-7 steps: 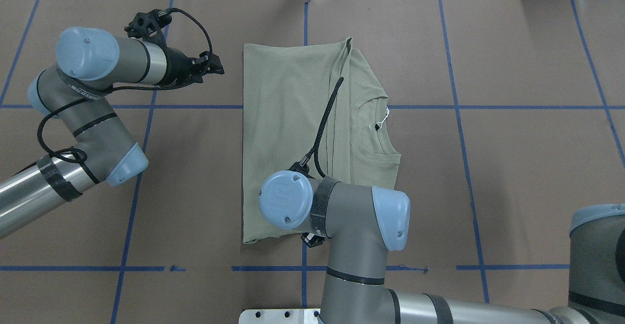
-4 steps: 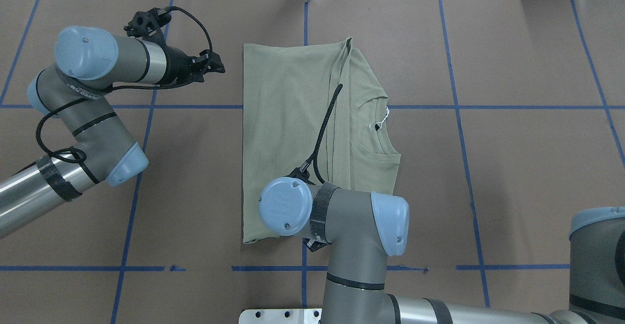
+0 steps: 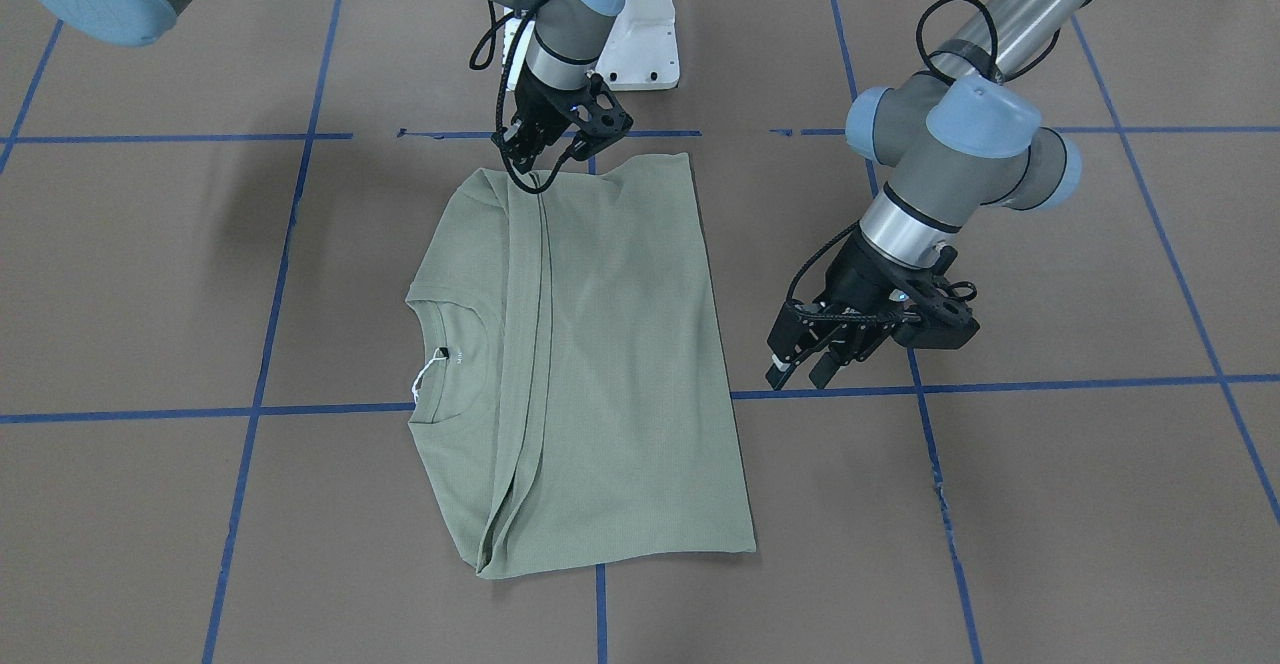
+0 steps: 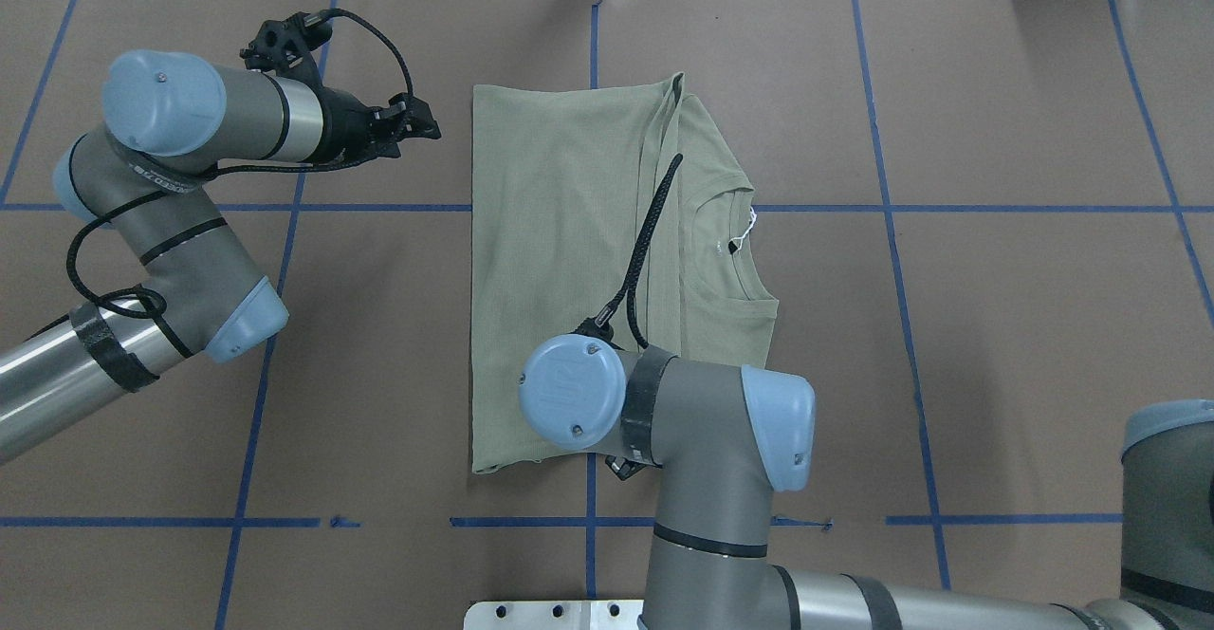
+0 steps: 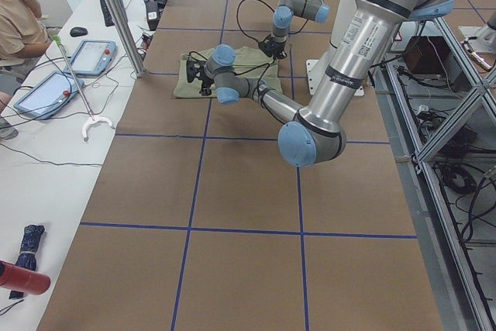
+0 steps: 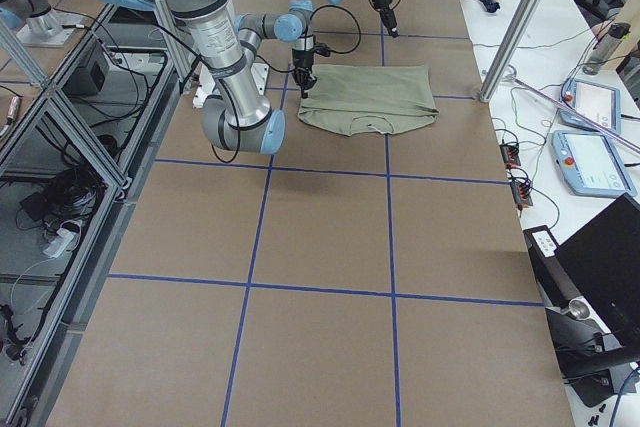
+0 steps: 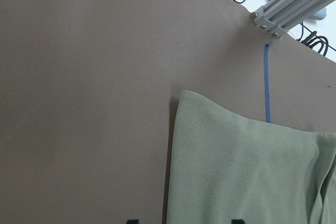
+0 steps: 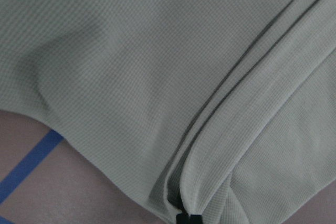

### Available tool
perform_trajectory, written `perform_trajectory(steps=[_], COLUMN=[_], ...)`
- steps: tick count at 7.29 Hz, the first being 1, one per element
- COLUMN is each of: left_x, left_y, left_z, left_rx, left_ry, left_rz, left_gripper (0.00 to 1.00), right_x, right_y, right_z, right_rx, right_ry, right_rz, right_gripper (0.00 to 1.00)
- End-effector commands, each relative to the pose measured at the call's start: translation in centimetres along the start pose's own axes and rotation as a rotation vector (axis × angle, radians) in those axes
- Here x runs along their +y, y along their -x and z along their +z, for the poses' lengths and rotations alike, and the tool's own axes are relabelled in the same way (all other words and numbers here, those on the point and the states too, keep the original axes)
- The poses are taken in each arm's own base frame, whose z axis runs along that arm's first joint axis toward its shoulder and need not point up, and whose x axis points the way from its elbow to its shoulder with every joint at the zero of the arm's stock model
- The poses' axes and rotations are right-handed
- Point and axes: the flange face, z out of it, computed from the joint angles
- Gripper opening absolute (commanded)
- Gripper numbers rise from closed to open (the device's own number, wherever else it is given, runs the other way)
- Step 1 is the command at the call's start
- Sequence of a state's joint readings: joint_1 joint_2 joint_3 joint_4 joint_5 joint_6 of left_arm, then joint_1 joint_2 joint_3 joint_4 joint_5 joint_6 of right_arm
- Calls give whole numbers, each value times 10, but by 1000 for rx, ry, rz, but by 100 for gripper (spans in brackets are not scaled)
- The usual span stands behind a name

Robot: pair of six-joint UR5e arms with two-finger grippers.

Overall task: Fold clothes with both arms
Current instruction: 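Move the right gripper to the shirt corner nearest the robot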

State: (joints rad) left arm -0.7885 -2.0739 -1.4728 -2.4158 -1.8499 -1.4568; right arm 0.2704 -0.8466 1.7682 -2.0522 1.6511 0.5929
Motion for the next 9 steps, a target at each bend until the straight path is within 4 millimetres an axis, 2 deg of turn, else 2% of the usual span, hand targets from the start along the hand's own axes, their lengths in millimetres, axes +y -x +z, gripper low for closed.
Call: perform_trajectory(steps=[1,3,4,5,7,8,9], left_x=[1,2,2,1,2,1,2], left_y=[-6,-11,-12,-12,-12,-11,-11], left_z=[-5,-9,-9,-10,-9,-9,-9], left_rx=[15,25,26,26,26,25,25], left_ry=[-2,-1,-1,-3,-1,-2,-1], left_rz=[-8,-22,-22,-22,-26,-27,-27], left_gripper=[66,66,66,66,66,66,66], right_x=[54,63,66,71,64,59,51], right_y=[-43,-34,-34,-37,-50,-54,-50], right_z=[16,24,30,40,29,17,10], right_rx=[0,-1,5,15,10,-20,-114], right_ry=[8,23,32,45,21,-25,-94], right_rz=[43,130,142,142,167,318,625], right_gripper=[0,0,32,99,100,100,100])
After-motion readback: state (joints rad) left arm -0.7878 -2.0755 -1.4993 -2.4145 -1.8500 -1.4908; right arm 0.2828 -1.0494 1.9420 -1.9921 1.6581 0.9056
